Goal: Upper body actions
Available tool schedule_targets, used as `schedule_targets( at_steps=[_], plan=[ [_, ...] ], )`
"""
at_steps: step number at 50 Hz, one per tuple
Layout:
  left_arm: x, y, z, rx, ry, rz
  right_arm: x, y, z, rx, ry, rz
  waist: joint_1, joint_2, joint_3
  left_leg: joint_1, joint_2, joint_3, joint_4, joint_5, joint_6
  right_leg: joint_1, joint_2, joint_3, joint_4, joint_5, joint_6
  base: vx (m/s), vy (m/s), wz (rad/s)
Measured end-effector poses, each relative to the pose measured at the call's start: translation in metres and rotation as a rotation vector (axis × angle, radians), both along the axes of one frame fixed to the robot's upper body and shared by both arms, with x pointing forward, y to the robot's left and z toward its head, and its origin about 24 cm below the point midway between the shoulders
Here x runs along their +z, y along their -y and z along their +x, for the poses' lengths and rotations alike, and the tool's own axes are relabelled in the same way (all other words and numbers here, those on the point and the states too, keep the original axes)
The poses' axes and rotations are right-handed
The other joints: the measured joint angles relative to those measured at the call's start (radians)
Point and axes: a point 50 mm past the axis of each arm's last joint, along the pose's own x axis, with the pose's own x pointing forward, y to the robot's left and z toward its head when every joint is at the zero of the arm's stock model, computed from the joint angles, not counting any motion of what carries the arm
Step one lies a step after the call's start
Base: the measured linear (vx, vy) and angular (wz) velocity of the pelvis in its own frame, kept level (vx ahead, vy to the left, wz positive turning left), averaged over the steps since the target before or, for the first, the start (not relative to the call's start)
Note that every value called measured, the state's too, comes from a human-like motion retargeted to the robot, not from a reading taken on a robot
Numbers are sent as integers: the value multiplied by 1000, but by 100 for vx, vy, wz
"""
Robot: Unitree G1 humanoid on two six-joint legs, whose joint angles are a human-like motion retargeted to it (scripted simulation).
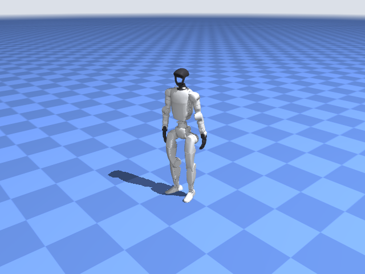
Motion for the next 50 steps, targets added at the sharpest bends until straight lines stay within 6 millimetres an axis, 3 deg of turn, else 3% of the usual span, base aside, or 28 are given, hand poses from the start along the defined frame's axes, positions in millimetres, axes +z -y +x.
schedule_targets(
  at_steps=[6, 10, 12, 18, 24, 30, 37, 42, 50],
  plan=[
    [1, 2, -5, 64, -9, 7, 1, 4, 6, 7, 32, -11, -14, 15, -1, 15, 8, -15, 9, -17, 22, -58, -27, 9, 174, 57, 38, 8, 26, -2],
    [1, -4, 2, 31, -3, 24, 1, 3, 13, -59, 85, -3, -28, 65, 19, 24, 62, -34, 14, -13, 39, -184, -4, 95, 420, 84, -48, 1, 13, 3],
    [1, -9, 8, -16, -9, 32, 0, 3, 11, -141, 88, 17, -58, 70, 33, 30, 62, -63, 18, -9, 50, -230, -8, 100, 437, 88, -39, -1, 11, 66],
    [-2, -12, 39, -125, 49, 34, 1, 6, 0, -355, 80, 28, -104, 75, 104, 58, 58, -105, 40, -8, 79, -379, -38, 49, 276, 89, -86, -2, 8, 41],
    [-5, -6, 72, -160, 151, 19, 1, 8, -7, -385, 73, 5, -198, 104, 186, 76, 89, -142, 52, 2, 97, -566, -26, 121, 131, 59, -120, -8, 4, 48],
    [-6, 0, 87, -199, 198, 12, 0, 2, -27, -436, 8, 4, -246, 132, 204, 62, 122, -160, 61, 8, 104, -714, -21, 178, 88, 52, -163, -3, 1, 23],
    [-7, 8, 78, -190, 182, -13, 1, -2, -38, -489, -29, 15, -249, 125, 208, 72, 112, -156, 73, -4, 106, -674, -13, 176, 72, 51, -163, 0, 0, 0],
    [-8, 13, 50, -177, 112, -30, 1, 0, -43, -442, -25, -2, -246, 109, 189, 98, 87, -157, 57, -4, 103, -509, -9, 130, 77, 59, -131, 6, -3, -5],
    [-4, 13, 15, -125, 15, -51, 0, 4, -20, -328, 32, -4, -165, 78, 121, 71, 54, -88, 58, -24, 87, -227, 18, 74, 141, 110, -73, 2, -7, -54]
  ],
)
